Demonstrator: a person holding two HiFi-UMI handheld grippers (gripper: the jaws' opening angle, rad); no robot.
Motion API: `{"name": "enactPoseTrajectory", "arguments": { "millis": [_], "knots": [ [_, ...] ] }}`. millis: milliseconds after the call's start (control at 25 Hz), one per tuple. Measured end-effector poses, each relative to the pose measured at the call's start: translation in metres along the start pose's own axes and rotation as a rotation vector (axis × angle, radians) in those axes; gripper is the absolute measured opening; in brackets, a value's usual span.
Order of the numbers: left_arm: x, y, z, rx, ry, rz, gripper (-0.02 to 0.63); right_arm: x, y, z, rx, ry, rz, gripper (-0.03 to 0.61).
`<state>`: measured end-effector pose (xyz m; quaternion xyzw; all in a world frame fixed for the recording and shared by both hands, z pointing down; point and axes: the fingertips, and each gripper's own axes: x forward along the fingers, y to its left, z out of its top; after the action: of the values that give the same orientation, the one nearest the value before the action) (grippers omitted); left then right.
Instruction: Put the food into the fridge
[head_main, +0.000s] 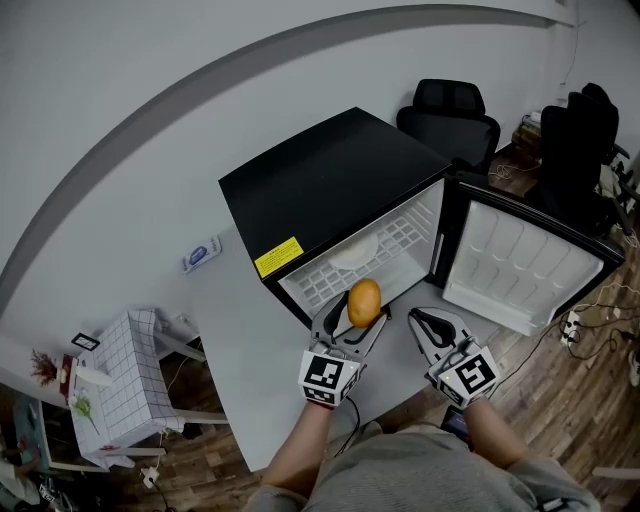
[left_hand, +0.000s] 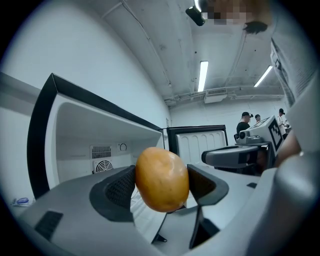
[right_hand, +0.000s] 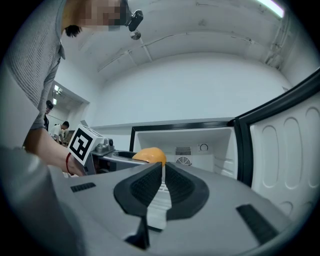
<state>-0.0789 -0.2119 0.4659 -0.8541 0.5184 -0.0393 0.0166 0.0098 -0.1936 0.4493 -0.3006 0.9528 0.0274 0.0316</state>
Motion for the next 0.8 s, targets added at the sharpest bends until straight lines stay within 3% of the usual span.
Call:
{"name": "enactPoseTrajectory", "arguments": {
  "millis": [160,360,800],
  "knots": [
    [0.012,0.008,-0.002,0.017,0.022,0.036,0.336,0.006,-0.008,-0.003,0.009,0.002,0.018,0.014],
    [0.033,0.023,-0.004,0.114,0.067,0.087,0.336,0.014,-0.017,-0.007,0.013,0.005,0.042,0.014],
    [0.078,0.067,-0.018,0.167,0.111,0.179,0.336,0.021,-0.029,-0.019,0.035,0.014,0.074,0.014]
  ]
}}
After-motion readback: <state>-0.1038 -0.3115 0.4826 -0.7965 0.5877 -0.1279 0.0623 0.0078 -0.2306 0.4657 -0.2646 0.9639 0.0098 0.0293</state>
